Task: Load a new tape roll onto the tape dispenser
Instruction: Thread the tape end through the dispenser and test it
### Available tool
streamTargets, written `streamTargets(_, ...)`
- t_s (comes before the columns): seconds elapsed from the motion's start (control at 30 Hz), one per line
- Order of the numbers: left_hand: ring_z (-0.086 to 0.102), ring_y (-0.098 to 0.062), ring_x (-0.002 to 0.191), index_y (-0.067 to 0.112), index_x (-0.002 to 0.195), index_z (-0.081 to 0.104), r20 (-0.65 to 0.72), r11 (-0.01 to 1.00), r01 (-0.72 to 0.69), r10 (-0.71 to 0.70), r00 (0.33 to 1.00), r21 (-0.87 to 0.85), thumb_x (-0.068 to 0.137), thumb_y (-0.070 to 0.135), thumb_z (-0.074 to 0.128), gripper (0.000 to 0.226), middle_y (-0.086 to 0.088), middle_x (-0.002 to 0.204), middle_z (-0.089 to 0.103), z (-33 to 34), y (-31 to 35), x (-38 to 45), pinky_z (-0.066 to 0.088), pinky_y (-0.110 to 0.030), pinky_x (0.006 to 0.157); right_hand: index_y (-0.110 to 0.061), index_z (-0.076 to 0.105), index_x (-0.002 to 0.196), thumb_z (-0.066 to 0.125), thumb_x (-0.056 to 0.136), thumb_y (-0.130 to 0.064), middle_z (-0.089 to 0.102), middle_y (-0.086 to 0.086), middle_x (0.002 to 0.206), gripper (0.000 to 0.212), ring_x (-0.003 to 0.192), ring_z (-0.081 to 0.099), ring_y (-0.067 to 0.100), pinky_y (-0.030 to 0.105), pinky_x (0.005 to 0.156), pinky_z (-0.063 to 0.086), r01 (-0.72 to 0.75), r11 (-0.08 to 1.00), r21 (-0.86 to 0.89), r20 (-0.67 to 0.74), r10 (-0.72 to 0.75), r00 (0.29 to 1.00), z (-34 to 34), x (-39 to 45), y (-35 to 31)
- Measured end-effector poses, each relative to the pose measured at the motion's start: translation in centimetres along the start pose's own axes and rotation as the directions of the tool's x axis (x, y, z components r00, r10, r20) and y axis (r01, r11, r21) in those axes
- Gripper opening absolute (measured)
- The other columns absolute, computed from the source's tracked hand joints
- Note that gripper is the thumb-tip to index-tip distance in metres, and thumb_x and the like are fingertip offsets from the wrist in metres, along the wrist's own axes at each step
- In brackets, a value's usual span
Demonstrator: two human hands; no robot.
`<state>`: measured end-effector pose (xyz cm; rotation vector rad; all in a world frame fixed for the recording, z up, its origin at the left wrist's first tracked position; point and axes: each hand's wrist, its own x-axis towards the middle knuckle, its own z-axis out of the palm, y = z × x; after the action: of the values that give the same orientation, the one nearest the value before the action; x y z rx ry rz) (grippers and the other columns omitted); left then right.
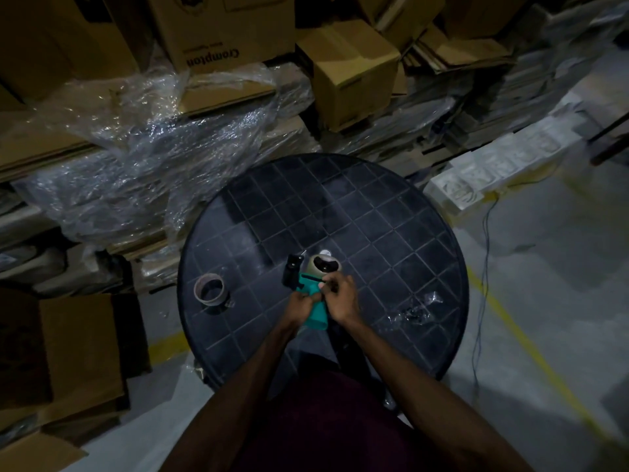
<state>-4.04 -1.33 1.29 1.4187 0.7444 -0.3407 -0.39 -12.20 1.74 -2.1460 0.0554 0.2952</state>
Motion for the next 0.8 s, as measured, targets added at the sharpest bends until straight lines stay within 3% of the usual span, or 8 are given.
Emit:
streamTargets(0.13,0.067,-0.007,0.056,0.0,0.105,0.062,-0.022,0.999,0.009,-0.01,1.0,-0.035,0.09,-0.003,0.057,0.016,-0.015,0.09,0.067,-0.1,0.8,2.3,0.053,-0.018,0.05,-0.024,0.064,0.096,0.063,0.083,-0.024,0.065,0.006,0.098,0.013,0.094,0.062,0.021,0.041,0.089,0.052,-0.046,0.997,0.054,0.034,0.044,0.998,1.3,2.0,0.3)
streamTargets(0.27,0.07,-0.025,0.085,0.0,0.115,0.066,-0.045,0.996,0.021,-0.024,0.999,-0.082,0.089,0.008,0.064,0.027,-0.017,0.107,0.072,-0.1,1.2,5.1,0.057,-0.032,0.072,-0.031,0.061,0.098,0.055,0.076,-0.04,0.067,0.002,0.102,0.025,0.093,0.066,0.02,0.045,0.088,0.055,-0.088,0.985,0.149,0.055,0.081,0.995,2.7,4.6,1.1)
streamTargets(0.4,0.068,-0.03,0.094,0.001,0.114,0.066,-0.072,0.997,0.047,-0.051,0.996,-0.058,0.092,0.011,0.063,0.024,-0.017,0.108,0.071,-0.1,1.8,7.5,0.055,-0.042,0.086,-0.034,0.058,0.099,0.055,0.076,-0.045,0.068,0.0,0.104,0.026,0.095,0.067,0.019,0.045,0.088,0.056,-0.148,0.973,0.178,0.112,0.13,0.985,3.2,6.6,1.4)
streamTargets(0.47,0.068,-0.031,0.093,0.004,0.108,0.067,-0.064,0.998,0.062,-0.063,0.996,-0.022,0.092,0.014,0.064,0.019,-0.018,0.106,0.071,-0.2,1.7,8.7,0.055,-0.045,0.088,-0.03,0.059,0.101,0.061,0.081,-0.038,0.069,0.002,0.103,0.022,0.093,0.067,0.019,0.041,0.087,0.057,-0.193,0.963,0.19,0.127,0.171,0.977,3.0,7.1,1.2)
streamTargets(0.57,0.066,-0.028,0.088,0.007,0.101,0.067,-0.008,0.996,0.086,-0.086,0.996,0.024,0.094,0.018,0.063,0.014,-0.016,0.101,0.069,-0.2,1.5,9.7,0.055,-0.043,0.085,-0.011,0.062,0.105,0.064,0.088,-0.013,0.069,0.007,0.098,0.017,0.089,0.065,0.019,0.027,0.078,0.054,-0.232,0.947,0.224,0.133,0.206,0.969,2.9,7.9,1.6)
streamTargets(0.67,0.065,-0.025,0.084,0.008,0.102,0.065,0.039,0.993,0.116,-0.117,0.992,0.031,0.096,0.016,0.059,0.012,-0.013,0.098,0.068,-0.3,0.8,10.3,0.053,-0.038,0.081,-0.006,0.062,0.107,0.064,0.089,-0.007,0.068,0.007,0.096,0.018,0.086,0.064,0.016,0.027,0.08,0.054,-0.246,0.939,0.239,0.149,0.215,0.965,3.6,8.1,2.7)
streamTargets(0.8,0.063,-0.025,0.094,0.008,0.103,0.067,0.061,0.989,0.109,-0.115,0.991,0.098,0.087,0.028,0.062,0.026,-0.013,0.102,0.068,-0.4,-2.2,12.9,0.05,-0.041,0.089,0.001,0.061,0.109,0.062,0.089,0.001,0.066,0.005,0.098,0.02,0.084,0.062,0.009,0.019,0.08,0.05,-0.311,0.914,0.262,0.187,0.269,0.945,4.6,8.0,3.7)
